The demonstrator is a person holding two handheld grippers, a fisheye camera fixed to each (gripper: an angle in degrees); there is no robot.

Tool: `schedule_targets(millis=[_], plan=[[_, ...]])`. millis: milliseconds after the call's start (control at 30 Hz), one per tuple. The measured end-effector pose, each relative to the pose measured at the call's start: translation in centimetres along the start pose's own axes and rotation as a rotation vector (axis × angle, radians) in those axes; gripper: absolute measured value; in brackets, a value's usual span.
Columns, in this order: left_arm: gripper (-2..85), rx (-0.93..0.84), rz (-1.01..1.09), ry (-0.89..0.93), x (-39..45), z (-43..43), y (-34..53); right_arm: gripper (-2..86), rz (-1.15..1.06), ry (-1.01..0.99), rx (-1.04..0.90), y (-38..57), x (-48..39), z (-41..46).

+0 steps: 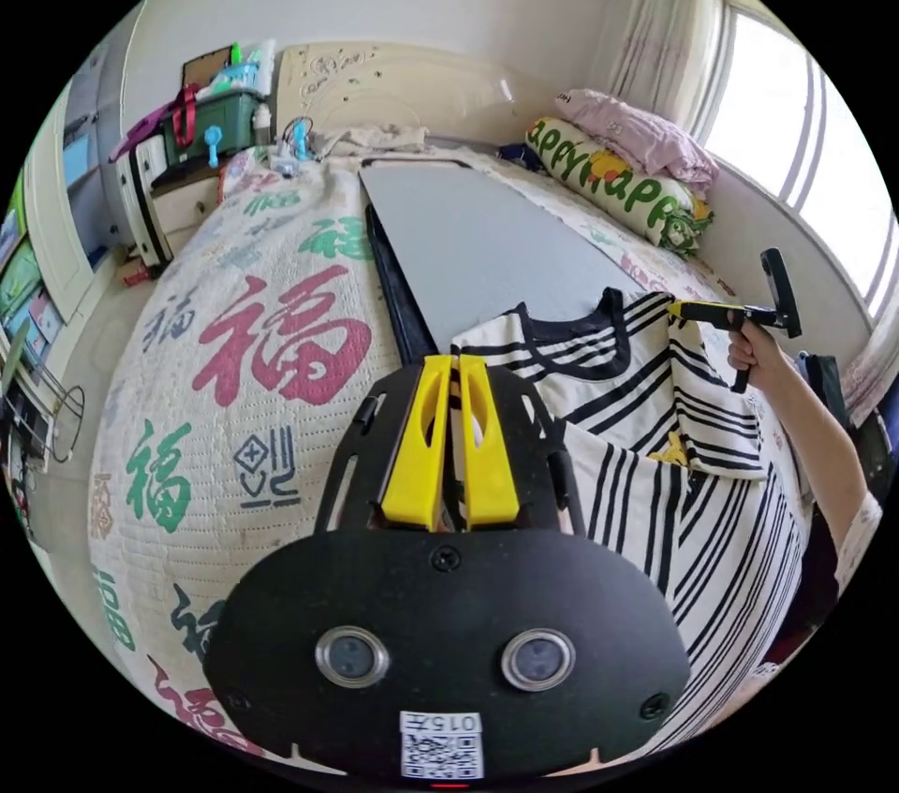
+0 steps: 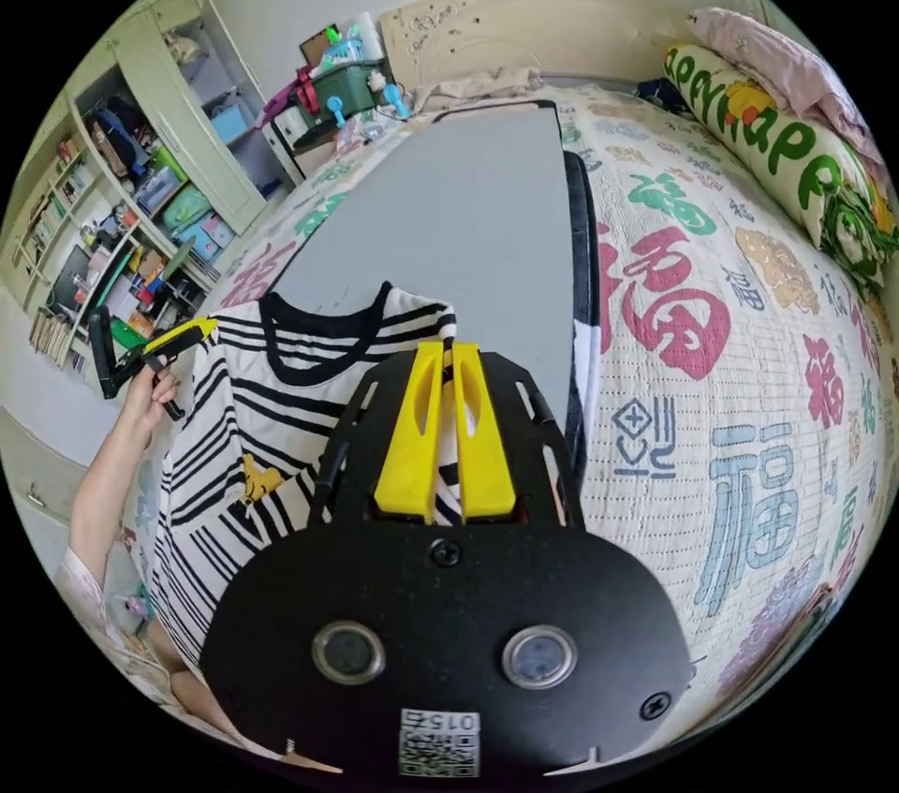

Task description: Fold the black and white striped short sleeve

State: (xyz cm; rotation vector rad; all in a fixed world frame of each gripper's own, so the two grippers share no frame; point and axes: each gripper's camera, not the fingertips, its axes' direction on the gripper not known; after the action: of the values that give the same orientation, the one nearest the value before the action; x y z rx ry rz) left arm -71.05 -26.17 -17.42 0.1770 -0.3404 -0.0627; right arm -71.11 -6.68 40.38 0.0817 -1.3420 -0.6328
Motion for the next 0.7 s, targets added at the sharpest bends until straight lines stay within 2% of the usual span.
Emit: schedule_targets(millis=[167,333,467,567,700], plan=[[0.8,0.268,0.172,0.058,4.8,-11.7,4.8,-0.2,-0.123,-0.065,0.200,3.1,-4.7,-13.1],[0.8,0.360,0.372,0.198,10.2,-24.1,14.6,-0.2,-0.302,-0.137,0.295,11.7,-10.3,-27.2],[0.8,0.314,0.427,0.280,14.0,-31.4,27.5,-0.1,-0.429,-0.165,0.214,22.7,-14.2,-34.9],[0.8,0.208,0.427,0.347,16.7,-33.3,36.1,-0.1,-0.413,-0.203,0.144,31.1,-15.7,-36.7],[0.9,0.115,0.489,0.306,20.7,-35.6,41.4,0.1,-0.349,-0.228,0.059,36.3,-17.5,-37.4]])
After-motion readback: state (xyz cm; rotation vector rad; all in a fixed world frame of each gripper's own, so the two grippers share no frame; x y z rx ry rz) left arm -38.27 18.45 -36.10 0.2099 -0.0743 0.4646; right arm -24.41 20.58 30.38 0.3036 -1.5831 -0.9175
